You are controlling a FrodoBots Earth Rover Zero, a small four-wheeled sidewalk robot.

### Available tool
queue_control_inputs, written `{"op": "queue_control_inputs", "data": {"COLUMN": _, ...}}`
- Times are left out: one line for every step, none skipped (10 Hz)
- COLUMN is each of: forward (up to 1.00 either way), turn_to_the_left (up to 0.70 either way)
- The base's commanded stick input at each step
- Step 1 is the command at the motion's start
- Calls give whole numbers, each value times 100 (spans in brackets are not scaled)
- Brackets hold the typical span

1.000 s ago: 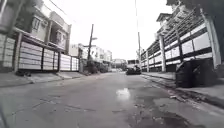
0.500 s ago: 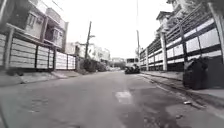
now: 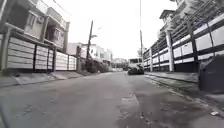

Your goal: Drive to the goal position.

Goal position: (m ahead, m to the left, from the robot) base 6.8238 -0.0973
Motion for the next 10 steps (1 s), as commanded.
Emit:
{"op": "queue_control_inputs", "data": {"forward": 96, "turn_to_the_left": 0}}
{"op": "queue_control_inputs", "data": {"forward": 96, "turn_to_the_left": 0}}
{"op": "queue_control_inputs", "data": {"forward": 96, "turn_to_the_left": 0}}
{"op": "queue_control_inputs", "data": {"forward": 96, "turn_to_the_left": 0}}
{"op": "queue_control_inputs", "data": {"forward": 96, "turn_to_the_left": 0}}
{"op": "queue_control_inputs", "data": {"forward": 96, "turn_to_the_left": 0}}
{"op": "queue_control_inputs", "data": {"forward": 96, "turn_to_the_left": 0}}
{"op": "queue_control_inputs", "data": {"forward": 96, "turn_to_the_left": -2}}
{"op": "queue_control_inputs", "data": {"forward": 96, "turn_to_the_left": -38}}
{"op": "queue_control_inputs", "data": {"forward": 96, "turn_to_the_left": -38}}
